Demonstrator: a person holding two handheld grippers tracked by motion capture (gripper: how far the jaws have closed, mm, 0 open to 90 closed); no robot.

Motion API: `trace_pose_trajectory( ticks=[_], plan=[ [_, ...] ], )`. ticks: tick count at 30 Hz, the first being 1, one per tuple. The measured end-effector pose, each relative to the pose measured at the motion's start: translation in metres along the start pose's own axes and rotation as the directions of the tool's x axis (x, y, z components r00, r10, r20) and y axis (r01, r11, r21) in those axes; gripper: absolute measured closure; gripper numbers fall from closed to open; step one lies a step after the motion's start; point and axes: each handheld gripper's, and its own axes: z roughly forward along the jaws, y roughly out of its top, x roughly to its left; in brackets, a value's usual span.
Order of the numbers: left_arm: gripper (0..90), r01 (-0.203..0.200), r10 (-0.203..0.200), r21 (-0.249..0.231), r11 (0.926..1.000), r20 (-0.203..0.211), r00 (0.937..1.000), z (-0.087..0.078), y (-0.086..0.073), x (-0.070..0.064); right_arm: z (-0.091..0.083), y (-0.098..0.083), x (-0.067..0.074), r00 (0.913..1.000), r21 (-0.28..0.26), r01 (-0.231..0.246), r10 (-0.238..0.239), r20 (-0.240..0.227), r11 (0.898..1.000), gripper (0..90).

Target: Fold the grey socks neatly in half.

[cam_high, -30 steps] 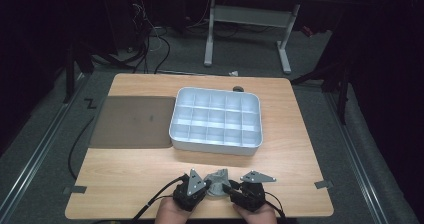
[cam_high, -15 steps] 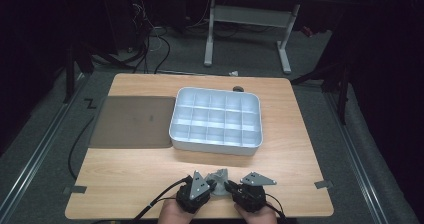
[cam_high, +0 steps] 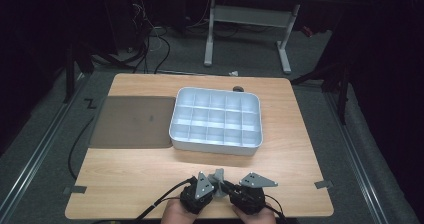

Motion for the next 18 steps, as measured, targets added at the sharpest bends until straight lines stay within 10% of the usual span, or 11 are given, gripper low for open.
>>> trace_pose_trajectory(
  ticks=[13, 18],
  plan=[
    [89.1, 0.007, -0.007, 0.001, 1.0, 0.006, 1.0, 0.0, 0.0, 0.001, -0.014, 0.005, -0.011, 0.9998, -0.067, -0.018, 0.018, -0.011, 0.998, 73.7],
    [89.0, 0.008, -0.008, 0.001, 1.0, 0.007, 0.9999, 0.0, 0.0, 0.001, -0.02, 0.005, -0.03, 0.9955, -0.084, -0.026, 0.033, 0.089, 0.996, 78.8]
  ],
)
